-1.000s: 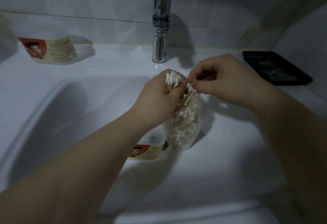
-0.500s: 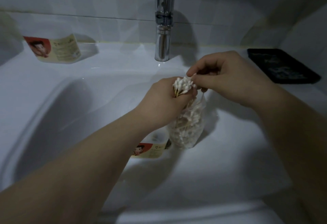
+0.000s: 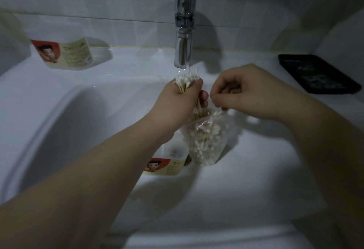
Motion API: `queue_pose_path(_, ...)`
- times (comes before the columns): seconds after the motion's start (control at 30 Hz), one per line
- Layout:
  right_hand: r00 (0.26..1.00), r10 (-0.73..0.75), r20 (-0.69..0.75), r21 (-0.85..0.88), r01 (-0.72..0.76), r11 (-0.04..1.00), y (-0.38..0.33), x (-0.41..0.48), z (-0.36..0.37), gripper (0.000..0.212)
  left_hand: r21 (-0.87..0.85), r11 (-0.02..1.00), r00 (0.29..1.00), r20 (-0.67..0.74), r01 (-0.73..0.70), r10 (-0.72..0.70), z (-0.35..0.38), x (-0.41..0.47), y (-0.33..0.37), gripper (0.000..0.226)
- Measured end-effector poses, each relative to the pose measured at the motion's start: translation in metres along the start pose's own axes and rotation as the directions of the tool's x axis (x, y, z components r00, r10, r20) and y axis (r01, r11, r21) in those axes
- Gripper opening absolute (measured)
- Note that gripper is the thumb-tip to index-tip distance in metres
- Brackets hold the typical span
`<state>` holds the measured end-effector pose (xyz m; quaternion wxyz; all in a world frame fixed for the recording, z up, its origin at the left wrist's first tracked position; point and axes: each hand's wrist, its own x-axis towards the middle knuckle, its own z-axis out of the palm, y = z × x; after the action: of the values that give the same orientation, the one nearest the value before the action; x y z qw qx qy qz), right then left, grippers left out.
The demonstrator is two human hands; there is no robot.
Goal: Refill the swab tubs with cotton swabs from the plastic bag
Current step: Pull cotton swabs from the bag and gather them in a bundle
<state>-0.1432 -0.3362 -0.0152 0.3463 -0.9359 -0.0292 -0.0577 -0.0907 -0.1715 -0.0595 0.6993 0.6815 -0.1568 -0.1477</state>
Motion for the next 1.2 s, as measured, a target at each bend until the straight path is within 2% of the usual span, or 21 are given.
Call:
queue_pose_path(0.07,0.996,0.01,0.086,-0.113,-0.001,0.994,-0.001,-0.001,0.002,0.002,-0.055,0.998,0.999,-0.034,0.025,-0.027,0.0,0.001,0.001,0.021)
queue_pose_path(0.17,0.988,0.058,0.145,-0.193,-0.029,0.981,-0.004,-0.002,0.004,0.02,-0.15,0.987,0.996,-0.049,0.066,-0.074,-0.001,0.003,0.001,0.03)
queue_pose_path(0.23,0.986,0.055,0.155,-0.224,-0.019,0.974,-0.004,-0.001,0.006,0.021,-0.21,0.973,0.994,-0.039,0.095,-0.106,-0.002,0.002,0.003,0.029)
queue_pose_path(0.43,0.987,0.038,0.153,-0.298,0.01,0.954,-0.011,0.0,0.012,0.031,-0.371,0.912,0.98,-0.033,0.172,-0.198,-0.002,0.0,0.007,0.019)
queue_pose_path(0.6,0.989,0.11,0.102,-0.473,-0.049,0.88,-0.018,0.003,0.025,0.065,-0.457,0.866,0.969,-0.033,0.202,-0.243,0.0,-0.001,0.007,0.014)
queue_pose_path(0.67,0.993,0.1,0.058,-0.526,-0.055,0.849,-0.018,0.005,0.029,0.072,-0.468,0.858,0.966,-0.033,0.212,-0.256,0.001,0.001,0.005,0.014)
queue_pose_path(0.77,0.996,0.087,0.021,-0.54,-0.062,0.839,-0.015,0.007,0.031,0.054,-0.458,0.859,0.964,-0.012,0.232,-0.266,0.001,0.004,0.002,0.015)
queue_pose_path(0.9,0.997,0.071,0.02,-0.476,-0.053,0.878,-0.013,0.008,0.033,0.028,-0.443,0.859,0.961,0.027,0.257,-0.274,0.001,0.003,0.001,0.019)
queue_pose_path(1.03,0.997,0.072,0.041,-0.419,-0.048,0.907,-0.011,0.008,0.035,0.023,-0.513,0.846,0.968,-0.107,0.143,-0.228,0.001,0.004,0.003,0.013)
queue_pose_path(1.2,0.995,0.09,0.051,-0.359,-0.066,0.931,-0.01,0.009,0.029,0.022,-0.481,0.877,0.963,-0.235,0.002,-0.132,-0.001,0.006,0.006,0.014)
